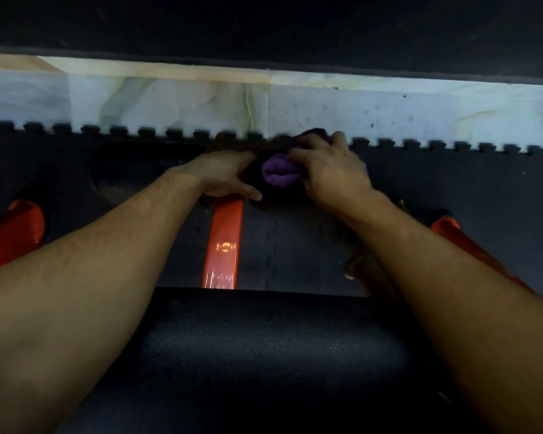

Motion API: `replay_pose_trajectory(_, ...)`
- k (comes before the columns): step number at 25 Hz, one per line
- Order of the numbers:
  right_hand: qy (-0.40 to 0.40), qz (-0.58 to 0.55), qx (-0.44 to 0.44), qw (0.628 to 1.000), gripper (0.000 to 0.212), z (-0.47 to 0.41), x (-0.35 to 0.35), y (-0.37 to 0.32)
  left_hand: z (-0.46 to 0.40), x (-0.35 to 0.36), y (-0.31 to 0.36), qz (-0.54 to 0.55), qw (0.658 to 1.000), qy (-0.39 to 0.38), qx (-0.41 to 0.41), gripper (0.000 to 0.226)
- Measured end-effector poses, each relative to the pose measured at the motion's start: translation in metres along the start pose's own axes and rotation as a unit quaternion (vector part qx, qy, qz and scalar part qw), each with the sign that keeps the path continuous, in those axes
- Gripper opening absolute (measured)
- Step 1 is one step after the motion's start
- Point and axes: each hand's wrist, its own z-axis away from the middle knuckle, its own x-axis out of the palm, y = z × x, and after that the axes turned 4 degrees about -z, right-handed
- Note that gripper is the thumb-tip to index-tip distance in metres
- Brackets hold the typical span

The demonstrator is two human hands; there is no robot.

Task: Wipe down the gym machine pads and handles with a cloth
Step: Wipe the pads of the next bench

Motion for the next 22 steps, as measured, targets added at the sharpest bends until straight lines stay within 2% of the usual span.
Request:
replay_pose_trajectory(3, -0.071, -0.029, 0.151, 0.986, 0.044, 0.002, -0.021, 0.04, 0.005, -0.003, 0.002, 0.015, 1.0, -0.002, 0.017, 0.102)
replay_pose_trajectory(5, -0.038, -0.047, 0.193, 0.979, 0.046, 0.008, -0.031, 0.048, 0.007, -0.007, 0.003, 0.039, 0.999, 0.005, 0.026, 0.098)
replay_pose_trajectory(8, 0.074, -0.081, 0.073, 0.991, 0.045, 0.005, -0.027, 0.02, 0.008, -0.011, 0.004, 0.111, 0.992, 0.061, 0.011, 0.077)
replay_pose_trajectory(10, 0.095, -0.131, 0.011, 0.987, 0.036, -0.003, -0.023, 0.009, 0.004, -0.013, 0.008, 0.135, 0.986, 0.101, 0.019, 0.062)
replay_pose_trajectory(11, 0.102, -0.19, 0.017, 0.976, 0.029, -0.007, -0.028, 0.008, 0.003, -0.013, 0.009, 0.136, 0.985, 0.103, 0.025, 0.06)
replay_pose_trajectory(13, 0.129, -0.375, 0.073, 0.915, 0.019, -0.011, -0.043, 0.021, 0.001, -0.013, 0.009, 0.134, 0.987, 0.081, 0.028, 0.063)
replay_pose_trajectory(14, 0.146, -0.481, 0.1, 0.859, 0.022, -0.009, -0.052, 0.029, 0.0, -0.016, 0.01, 0.127, 0.989, 0.067, 0.025, 0.068)
replay_pose_trajectory(16, 0.166, -0.687, 0.125, 0.696, 0.036, -0.004, -0.067, 0.05, 0.002, -0.032, 0.022, 0.102, 0.992, 0.068, 0.029, 0.077)
replay_pose_trajectory(17, 0.164, -0.762, 0.118, 0.616, 0.041, -0.002, -0.071, 0.058, 0.004, -0.045, 0.033, 0.099, 0.988, 0.107, 0.041, 0.079)
replay_pose_trajectory(18, 0.16, -0.808, 0.107, 0.557, 0.042, -0.002, -0.074, 0.062, 0.007, -0.061, 0.046, 0.106, 0.977, 0.174, 0.064, 0.078)
replay_pose_trajectory(19, 0.159, -0.83, 0.1, 0.525, 0.041, -0.001, -0.076, 0.062, 0.014, -0.077, 0.06, 0.124, 0.957, 0.243, 0.095, 0.077)
replay_pose_trajectory(20, 0.167, -0.833, 0.103, 0.517, 0.038, -0.002, -0.077, 0.062, 0.02, -0.092, 0.073, 0.153, 0.934, 0.297, 0.13, 0.074)
replay_pose_trajectory(22, 0.179, -0.819, 0.109, 0.534, 0.032, -0.002, -0.084, 0.058, 0.032, -0.111, 0.091, 0.221, 0.904, 0.319, 0.18, 0.064)
